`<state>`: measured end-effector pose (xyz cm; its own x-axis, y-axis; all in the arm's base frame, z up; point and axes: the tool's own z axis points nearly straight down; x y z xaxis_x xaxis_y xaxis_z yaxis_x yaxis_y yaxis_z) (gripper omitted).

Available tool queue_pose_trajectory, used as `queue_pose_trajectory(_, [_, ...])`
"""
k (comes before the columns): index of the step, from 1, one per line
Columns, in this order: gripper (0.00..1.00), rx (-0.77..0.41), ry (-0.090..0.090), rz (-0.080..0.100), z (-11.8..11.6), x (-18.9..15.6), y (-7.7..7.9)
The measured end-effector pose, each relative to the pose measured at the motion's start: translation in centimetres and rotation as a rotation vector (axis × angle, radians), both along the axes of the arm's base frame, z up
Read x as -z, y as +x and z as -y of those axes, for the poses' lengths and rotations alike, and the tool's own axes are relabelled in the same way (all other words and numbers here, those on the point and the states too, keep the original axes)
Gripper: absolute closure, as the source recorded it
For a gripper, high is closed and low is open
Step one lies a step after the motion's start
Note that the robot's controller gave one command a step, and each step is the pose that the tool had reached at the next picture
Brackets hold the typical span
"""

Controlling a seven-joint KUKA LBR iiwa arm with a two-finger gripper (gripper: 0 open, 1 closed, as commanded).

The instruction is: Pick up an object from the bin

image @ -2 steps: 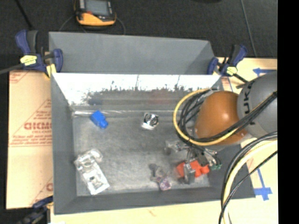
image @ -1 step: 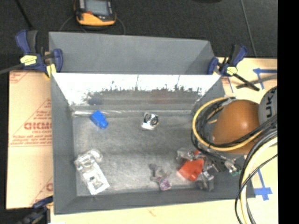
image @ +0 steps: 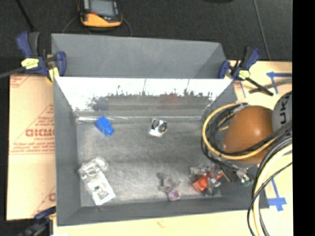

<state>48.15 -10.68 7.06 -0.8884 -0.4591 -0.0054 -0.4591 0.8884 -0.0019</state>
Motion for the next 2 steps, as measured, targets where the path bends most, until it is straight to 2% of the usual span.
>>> queue_pose_trajectory(1, [1.00, -0.032, -0.004, 0.005, 1.0, -12.6, 0.7])
queue_pose_trajectory(2, [1.00, -0.410, -0.006, 0.001, 5.3, -20.1, 0.6])
